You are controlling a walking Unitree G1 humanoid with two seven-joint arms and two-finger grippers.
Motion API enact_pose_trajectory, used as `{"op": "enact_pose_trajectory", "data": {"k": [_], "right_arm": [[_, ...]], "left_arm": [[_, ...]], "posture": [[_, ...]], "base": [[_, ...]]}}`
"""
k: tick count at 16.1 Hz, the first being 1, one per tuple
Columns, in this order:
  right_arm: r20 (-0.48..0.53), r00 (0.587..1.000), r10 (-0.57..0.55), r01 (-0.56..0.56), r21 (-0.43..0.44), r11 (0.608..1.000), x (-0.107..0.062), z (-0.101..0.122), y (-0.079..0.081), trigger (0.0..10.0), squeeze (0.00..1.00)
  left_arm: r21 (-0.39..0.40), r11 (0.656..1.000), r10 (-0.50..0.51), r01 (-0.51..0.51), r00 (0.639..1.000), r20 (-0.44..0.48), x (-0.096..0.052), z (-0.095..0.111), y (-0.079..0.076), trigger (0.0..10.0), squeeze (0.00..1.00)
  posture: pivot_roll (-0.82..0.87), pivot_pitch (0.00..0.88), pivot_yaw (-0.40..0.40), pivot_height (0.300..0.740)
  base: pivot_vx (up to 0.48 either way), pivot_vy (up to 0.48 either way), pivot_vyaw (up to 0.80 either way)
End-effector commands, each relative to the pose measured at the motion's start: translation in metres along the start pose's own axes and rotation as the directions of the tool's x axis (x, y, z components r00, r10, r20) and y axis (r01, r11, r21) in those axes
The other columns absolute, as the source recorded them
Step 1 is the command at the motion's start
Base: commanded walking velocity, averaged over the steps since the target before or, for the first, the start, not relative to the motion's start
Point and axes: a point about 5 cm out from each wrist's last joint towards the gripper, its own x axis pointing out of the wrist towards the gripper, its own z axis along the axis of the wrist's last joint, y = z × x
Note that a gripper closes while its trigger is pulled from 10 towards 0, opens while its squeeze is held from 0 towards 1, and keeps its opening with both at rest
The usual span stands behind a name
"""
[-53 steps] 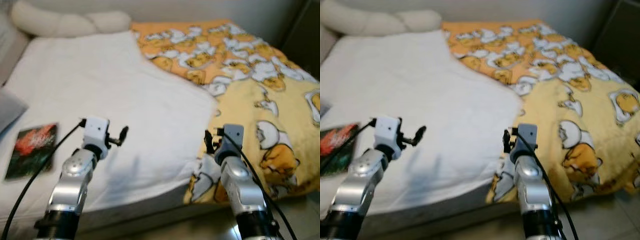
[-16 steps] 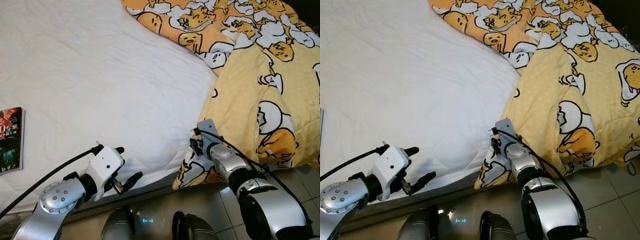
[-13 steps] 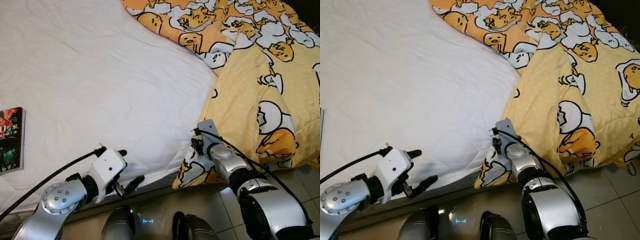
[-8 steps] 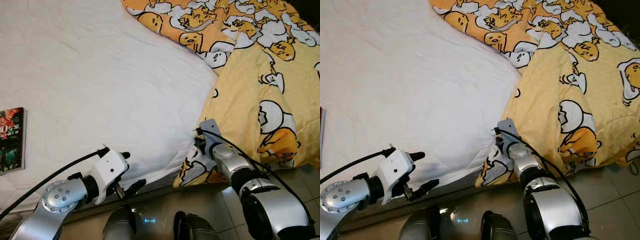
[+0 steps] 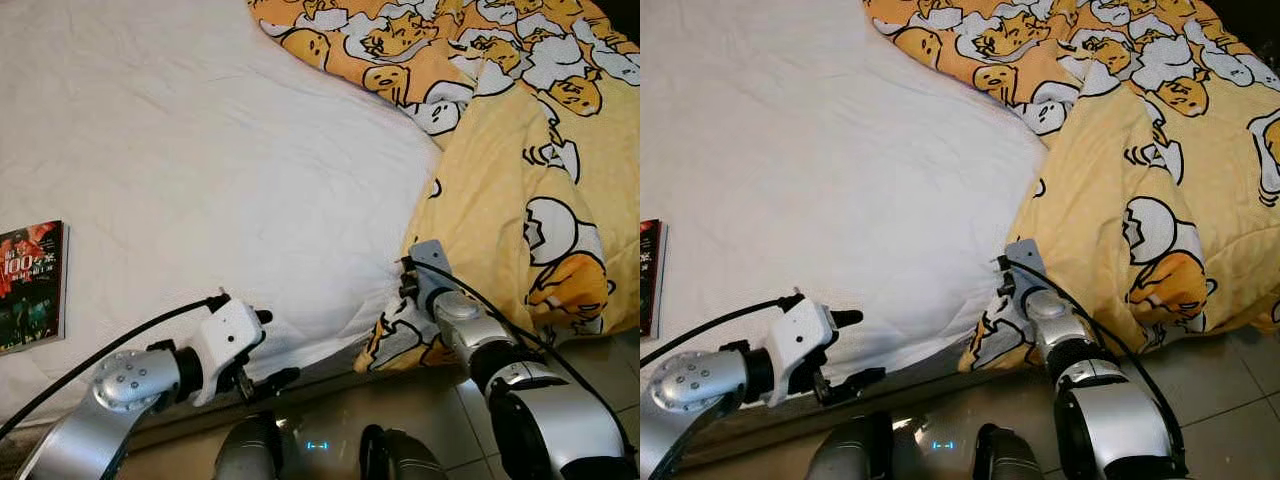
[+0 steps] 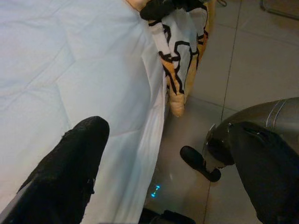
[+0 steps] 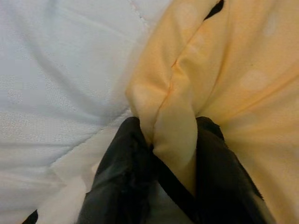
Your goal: Clean up the room
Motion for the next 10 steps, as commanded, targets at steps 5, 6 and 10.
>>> {"op": "enact_pose_trajectory", "data": {"k": [5, 6, 10], "right_arm": [[-0.032, 0.957, 0.288, -0.29, -0.086, 0.953, -0.01, -0.026, 0.001, 0.0, 0.0], [-0.033, 0.946, 0.321, -0.323, -0.107, 0.94, -0.011, -0.027, 0.0, 0.0, 0.0], [-0.052, 0.853, 0.52, -0.516, -0.239, 0.823, -0.03, -0.039, -0.004, 0.0, 0.0]], "left_arm": [[-0.002, 1.0, -0.014, 0.014, 1.0, -0.016, 0.009, -0.006, 0.005, 10.0, 0.0], [-0.001, 1.0, -0.014, 0.014, 1.0, -0.015, 0.009, -0.006, 0.005, 10.0, 0.0], [0.007, 1.0, -0.016, 0.016, 1.0, -0.01, 0.014, -0.007, 0.007, 10.0, 0.0]], "posture": [[0.14, 0.148, 0.041, 0.74], [0.13, 0.146, 0.04, 0.74], [0.11, 0.13, 0.045, 0.74]], "base": [[0.0, 0.0, 0.0], [0.0, 0.0, 0.0], [0.0, 0.0, 0.0]]}}
